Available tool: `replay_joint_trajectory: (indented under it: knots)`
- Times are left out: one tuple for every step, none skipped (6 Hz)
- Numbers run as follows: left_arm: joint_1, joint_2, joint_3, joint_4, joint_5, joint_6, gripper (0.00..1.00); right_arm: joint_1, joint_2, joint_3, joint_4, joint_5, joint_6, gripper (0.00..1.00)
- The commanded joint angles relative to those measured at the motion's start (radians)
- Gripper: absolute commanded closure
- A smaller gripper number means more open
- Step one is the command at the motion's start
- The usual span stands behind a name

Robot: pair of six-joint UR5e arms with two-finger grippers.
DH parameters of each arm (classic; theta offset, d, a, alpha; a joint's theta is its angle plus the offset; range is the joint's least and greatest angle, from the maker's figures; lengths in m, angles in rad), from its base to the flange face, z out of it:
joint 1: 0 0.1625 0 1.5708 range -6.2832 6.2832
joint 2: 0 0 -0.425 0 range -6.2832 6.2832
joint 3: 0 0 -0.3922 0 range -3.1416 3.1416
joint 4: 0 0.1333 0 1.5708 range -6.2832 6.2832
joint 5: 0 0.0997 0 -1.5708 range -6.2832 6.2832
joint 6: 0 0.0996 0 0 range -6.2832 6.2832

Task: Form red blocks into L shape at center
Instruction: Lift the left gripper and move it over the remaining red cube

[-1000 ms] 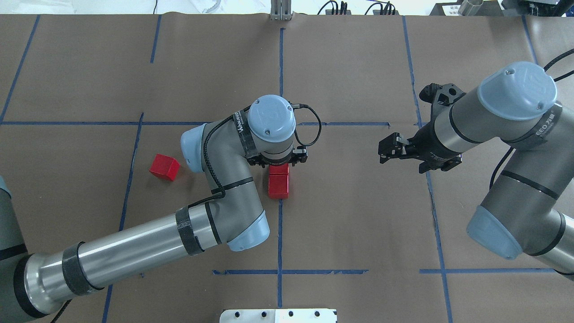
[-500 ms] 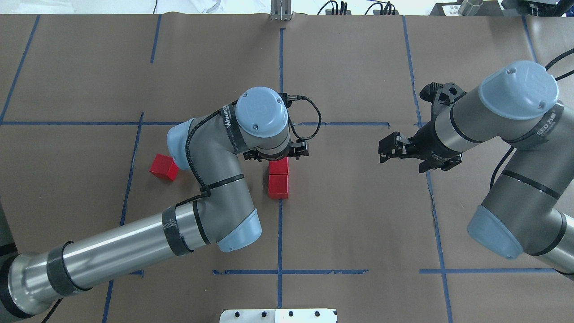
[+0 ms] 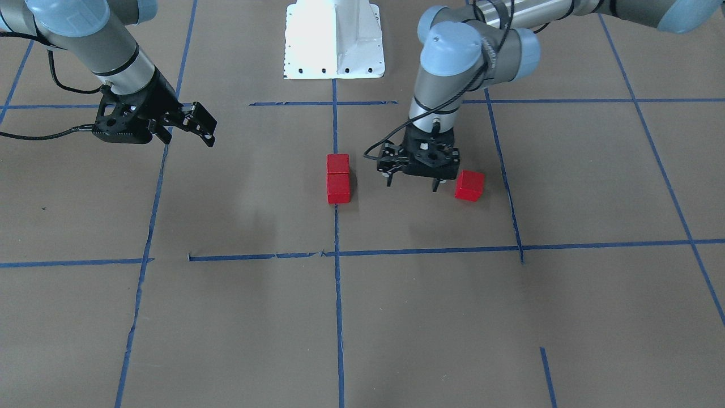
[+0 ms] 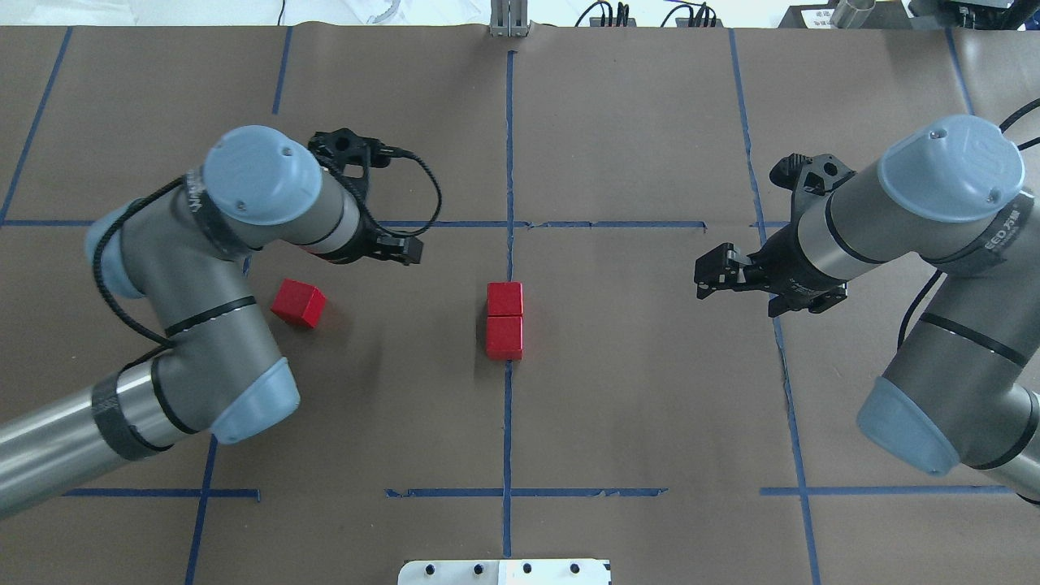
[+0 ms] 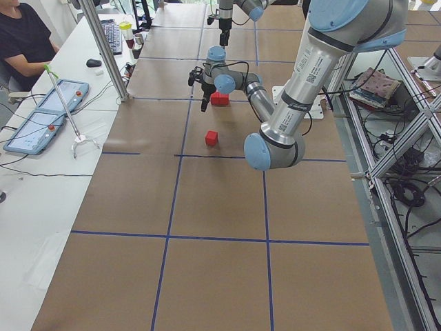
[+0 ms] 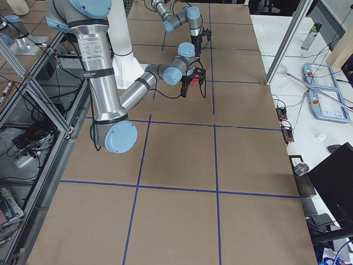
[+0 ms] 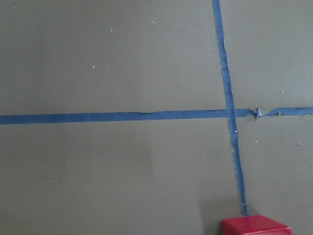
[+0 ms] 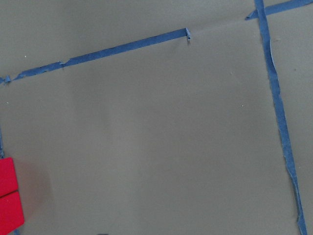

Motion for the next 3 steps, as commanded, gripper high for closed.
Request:
replay_joint_trajectory:
  knots:
    - [-0.053,0.132,-0.028,-0.03,-0.126,0.094,0.0,-0.001,-0.003,0.005,0.002,0.0,0.0,0.0]
    - [-0.038,0.127,-0.013,-0.032,-0.143,-0.021,0.0,-0.001,-0.001,0.003,0.002,0.0,0.0,0.0]
    - [-0.023,0.127,-0.01,-0.034,-0.153,-0.05,0.0,-0.001,-0.003,0.003,0.0,0.0,0.0,0.0]
